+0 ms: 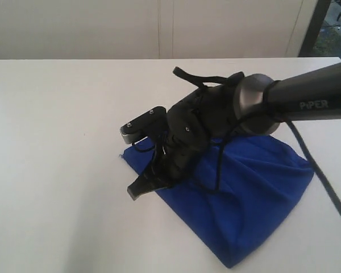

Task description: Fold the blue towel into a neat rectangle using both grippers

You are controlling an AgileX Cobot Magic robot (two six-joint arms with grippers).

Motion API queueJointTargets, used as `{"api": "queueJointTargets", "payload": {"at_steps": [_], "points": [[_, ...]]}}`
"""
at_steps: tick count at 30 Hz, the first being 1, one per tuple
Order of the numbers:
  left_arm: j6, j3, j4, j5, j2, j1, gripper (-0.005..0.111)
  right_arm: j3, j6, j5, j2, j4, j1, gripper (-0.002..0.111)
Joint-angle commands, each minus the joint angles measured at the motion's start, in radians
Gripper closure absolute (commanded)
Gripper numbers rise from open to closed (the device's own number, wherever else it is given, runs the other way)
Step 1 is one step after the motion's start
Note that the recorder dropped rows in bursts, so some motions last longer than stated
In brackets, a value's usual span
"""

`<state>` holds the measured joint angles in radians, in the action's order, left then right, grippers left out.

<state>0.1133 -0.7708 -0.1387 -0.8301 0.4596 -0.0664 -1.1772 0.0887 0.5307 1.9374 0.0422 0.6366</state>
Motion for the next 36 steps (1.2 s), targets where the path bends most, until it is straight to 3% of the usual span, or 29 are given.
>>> {"api": "queueJointTargets", "payload": {"at_steps": [1,17,25,36], "points": [[-0.002,0.005,-0.006,-0.008,-0.007,0.004,0.107,0.002,-0.008,-0.073,0.042,-0.008,0.001,0.108],[-0.002,0.005,-0.006,-0.008,-0.007,0.004,0.107,-0.142,0.149,-0.284,0.197,-0.01,-0.003,0.108],[-0.002,0.005,-0.006,-0.008,-0.007,0.004,0.107,-0.233,0.237,-0.394,0.285,-0.01,-0.053,0.108],[-0.002,0.005,-0.006,-0.008,-0.007,0.004,0.107,-0.257,0.255,-0.362,0.143,-0.016,-0.063,0.108]]}}
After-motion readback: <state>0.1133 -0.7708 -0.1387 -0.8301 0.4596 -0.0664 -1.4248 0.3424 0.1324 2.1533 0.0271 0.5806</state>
